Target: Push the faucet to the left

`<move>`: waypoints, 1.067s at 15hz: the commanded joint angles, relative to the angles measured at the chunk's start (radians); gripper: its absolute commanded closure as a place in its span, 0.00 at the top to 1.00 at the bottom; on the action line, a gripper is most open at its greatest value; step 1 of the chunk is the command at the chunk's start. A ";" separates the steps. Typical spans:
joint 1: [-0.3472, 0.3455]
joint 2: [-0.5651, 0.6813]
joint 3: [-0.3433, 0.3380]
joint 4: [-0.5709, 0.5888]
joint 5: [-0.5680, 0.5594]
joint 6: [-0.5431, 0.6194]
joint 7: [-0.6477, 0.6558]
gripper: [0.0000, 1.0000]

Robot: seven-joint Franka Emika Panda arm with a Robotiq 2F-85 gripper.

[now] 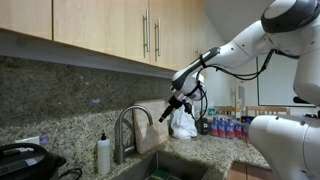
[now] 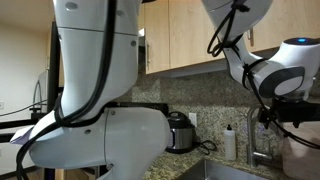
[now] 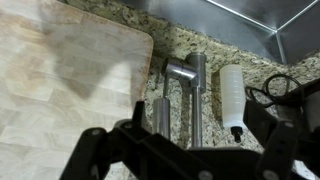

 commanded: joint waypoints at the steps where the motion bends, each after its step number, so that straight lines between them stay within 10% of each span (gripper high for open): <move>1: 0.130 -0.109 -0.103 0.065 -0.082 -0.028 -0.033 1.00; 16: 0.373 -0.361 -0.220 0.252 -0.320 -0.118 0.008 1.00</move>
